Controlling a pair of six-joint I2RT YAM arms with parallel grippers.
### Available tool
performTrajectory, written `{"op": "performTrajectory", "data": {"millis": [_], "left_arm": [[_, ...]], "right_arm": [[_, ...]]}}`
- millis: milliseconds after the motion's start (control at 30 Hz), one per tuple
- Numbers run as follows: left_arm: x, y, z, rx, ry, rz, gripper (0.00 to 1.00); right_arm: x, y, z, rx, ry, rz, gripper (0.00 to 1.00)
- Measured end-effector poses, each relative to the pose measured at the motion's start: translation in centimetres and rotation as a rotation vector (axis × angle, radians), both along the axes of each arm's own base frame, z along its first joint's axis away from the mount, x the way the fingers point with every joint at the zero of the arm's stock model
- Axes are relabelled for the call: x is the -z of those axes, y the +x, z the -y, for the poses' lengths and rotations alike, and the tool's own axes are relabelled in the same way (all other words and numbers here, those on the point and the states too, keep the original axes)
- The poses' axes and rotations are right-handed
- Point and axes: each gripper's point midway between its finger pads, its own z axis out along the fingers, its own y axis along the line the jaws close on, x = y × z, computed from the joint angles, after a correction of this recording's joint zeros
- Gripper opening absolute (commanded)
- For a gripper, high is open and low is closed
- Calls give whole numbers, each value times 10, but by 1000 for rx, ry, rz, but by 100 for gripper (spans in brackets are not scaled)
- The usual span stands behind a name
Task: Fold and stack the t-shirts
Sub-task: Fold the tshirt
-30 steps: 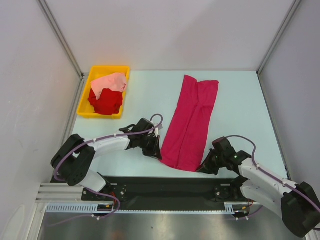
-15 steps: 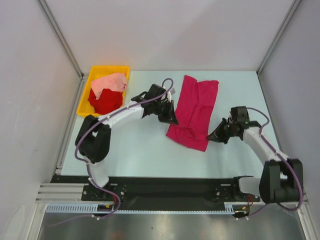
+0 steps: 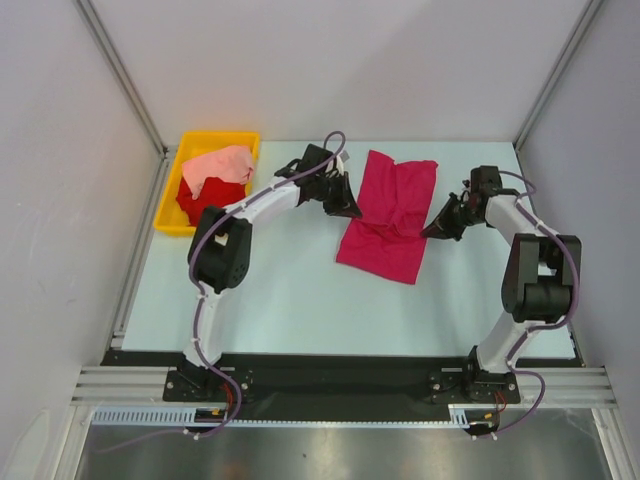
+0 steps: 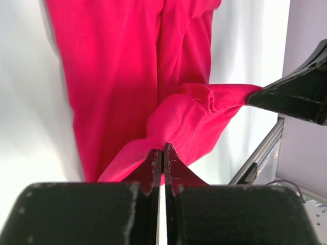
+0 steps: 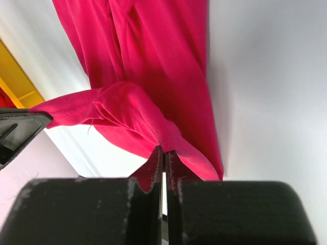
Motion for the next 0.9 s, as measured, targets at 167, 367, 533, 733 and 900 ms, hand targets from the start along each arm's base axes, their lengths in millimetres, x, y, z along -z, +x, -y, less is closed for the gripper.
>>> {"op": "performTrajectory", "data": {"millis": [167,367,533,733,900], "left_arm": [[3,15,7,-17,-28,-8,0],[8,27,7,-44,-48,-32,0],[12,35,2,-63,-51,-42,1],[22,39,3,-69,-54,-65,3],[27,46,6,-69,-60,-70,2]], "right_arm": [[7,14,5,-11,13,-9,0],[17,21,6,-30,39,-27,0],[22,26,6,-33,52,-36,0],[20,37,9,-31,62,-24,0],[23,45,10,-35,67,-23,0]]}}
